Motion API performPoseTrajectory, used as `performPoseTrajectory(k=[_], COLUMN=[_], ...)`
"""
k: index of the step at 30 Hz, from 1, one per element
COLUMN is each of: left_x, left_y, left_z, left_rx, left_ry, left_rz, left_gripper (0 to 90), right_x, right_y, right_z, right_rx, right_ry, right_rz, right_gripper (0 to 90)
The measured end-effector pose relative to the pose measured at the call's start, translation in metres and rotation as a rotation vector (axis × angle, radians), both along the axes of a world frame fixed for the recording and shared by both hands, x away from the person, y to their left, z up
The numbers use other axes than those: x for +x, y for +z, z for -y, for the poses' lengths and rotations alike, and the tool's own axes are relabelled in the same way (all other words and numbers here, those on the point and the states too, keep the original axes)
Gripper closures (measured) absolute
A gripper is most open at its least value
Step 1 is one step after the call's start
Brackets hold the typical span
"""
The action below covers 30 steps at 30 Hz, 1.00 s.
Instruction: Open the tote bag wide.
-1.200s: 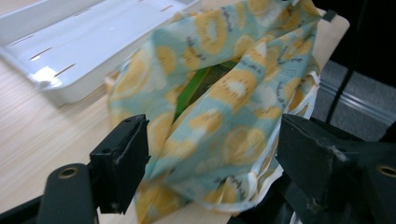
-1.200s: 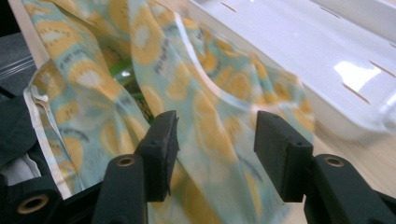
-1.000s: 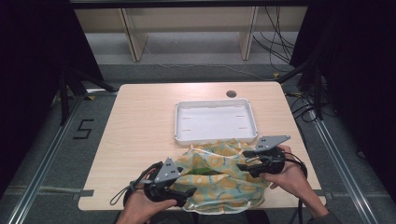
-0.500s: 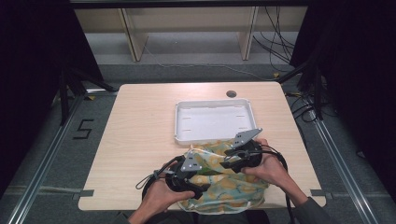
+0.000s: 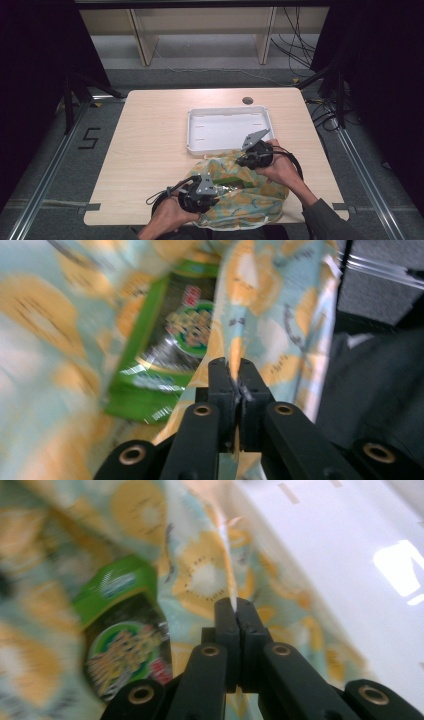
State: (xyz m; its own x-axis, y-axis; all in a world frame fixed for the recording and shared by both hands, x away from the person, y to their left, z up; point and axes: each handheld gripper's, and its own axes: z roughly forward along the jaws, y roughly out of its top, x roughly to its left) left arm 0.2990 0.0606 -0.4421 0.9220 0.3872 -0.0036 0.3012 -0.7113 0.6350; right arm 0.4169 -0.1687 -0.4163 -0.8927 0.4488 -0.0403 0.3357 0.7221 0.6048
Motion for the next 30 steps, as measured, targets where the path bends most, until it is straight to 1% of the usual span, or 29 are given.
performPoseTrajectory(k=[1,2,3,4,5,7,8,9,10,11,12,13,14,15,16,17,18,19,20,21,22,23,24,25,26,27,28,29,30], left_x=[-0.009,-0.009,-0.015,-0.022,-0.026,-0.030,-0.032,-0.032,-0.034,-0.036,-0.037,-0.037,-0.037,-0.036,-0.035,-0.032,-0.031,-0.031,-0.028,-0.028,-0.028,-0.026,-0.020,-0.020,-0.017,-0.015,-0.010,0.000,0.000], left_y=[-0.002,-0.002,-0.003,-0.005,-0.006,-0.007,-0.008,-0.008,-0.009,-0.011,-0.011,-0.010,-0.010,-0.010,-0.009,-0.005,-0.001,-0.001,0.008,0.008,0.013,0.019,0.033,0.033,0.039,0.042,0.046,0.050,0.050], left_z=[-0.003,-0.003,-0.006,-0.010,-0.011,-0.013,-0.015,-0.015,-0.015,-0.015,-0.015,-0.017,-0.017,-0.018,-0.018,-0.019,-0.020,-0.020,-0.022,-0.022,-0.021,-0.022,-0.024,-0.024,-0.024,-0.023,-0.023,-0.023,-0.023], left_rx=[0.000,0.000,0.022,0.023,0.014,0.004,0.017,0.017,0.012,0.007,0.005,0.038,0.037,0.036,0.028,0.006,-0.005,-0.005,-0.052,-0.052,-0.106,-0.133,-0.138,-0.138,-0.153,-0.163,-0.153,-0.154,-0.154], left_ry=[-0.007,-0.007,-0.031,-0.042,-0.038,-0.029,-0.042,-0.042,-0.038,-0.035,-0.032,-0.061,-0.059,-0.061,-0.052,-0.042,-0.038,-0.038,-0.025,-0.025,0.021,0.043,0.038,0.038,0.057,0.086,0.084,0.121,0.121], left_rz=[-0.005,-0.005,-0.010,-0.019,-0.015,-0.028,-0.028,-0.028,-0.031,-0.036,-0.037,-0.025,-0.027,-0.029,-0.028,-0.031,-0.025,-0.025,-0.026,-0.026,-0.027,-0.017,0.007,0.007,0.026,0.025,0.038,0.042,0.042], left_gripper=[87.6,87.6,87.6,87.6,87.5,87.5,87.5,87.5,87.5,87.3,87.3,86.8,86.8,85.7,84.2,74.4,70.2,66.1,61.7,57.6,57.6,51.2,50.0,48.6,47.4,47.4,46.7,46.1,45.3], right_x=[0.010,0.010,0.014,0.025,0.028,0.037,0.040,0.044,0.044,0.051,0.053,0.056,0.056,0.058,0.059,0.060,0.059,0.059,0.052,0.052,0.049,0.038,0.031,0.031,0.013,0.013,-0.003,-0.011,-0.019], right_y=[0.002,0.002,0.002,0.003,0.004,0.005,0.006,0.006,0.006,0.007,0.008,0.009,0.009,0.011,0.011,0.013,0.014,0.014,0.018,0.018,0.020,0.025,0.028,0.028,0.034,0.034,0.037,0.039,0.037], right_z=[0.001,0.001,0.001,0.002,0.002,0.001,0.001,0.001,0.001,0.002,0.001,0.001,0.001,0.002,0.001,0.000,0.000,0.000,0.002,0.002,0.003,0.006,0.010,0.010,0.016,0.016,0.022,0.026,0.028], right_rx=[-0.001,-0.001,0.000,0.005,0.003,0.001,-0.004,-0.006,-0.006,-0.003,0.002,0.005,0.005,0.003,0.007,0.020,0.024,0.024,0.040,0.040,0.053,0.080,0.095,0.095,0.144,0.144,0.159,0.151,0.157], right_ry=[-0.021,-0.021,-0.027,-0.049,-0.053,-0.053,-0.071,-0.066,-0.066,-0.095,-0.100,-0.093,-0.093,-0.094,-0.098,-0.105,-0.111,-0.111,-0.111,-0.111,-0.117,-0.115,-0.115,-0.115,-0.084,-0.084,-0.062,-0.037,-0.019], right_rz=[0.008,0.008,0.013,0.030,0.030,0.050,0.047,0.053,0.053,0.063,0.054,0.068,0.068,0.058,0.066,0.059,0.059,0.059,0.055,0.055,0.054,0.070,0.056,0.056,0.042,0.042,0.036,0.018,0.003], right_gripper=[90.0,90.0,90.0,90.0,90.0,90.0,90.0,90.0,90.0,90.0,90.0,90.0,90.0,90.0,90.0,90.0,89.9,89.9,80.9,80.9,76.1,65.2,61.0,61.0,55.8,55.8,53.0,51.9,50.5])
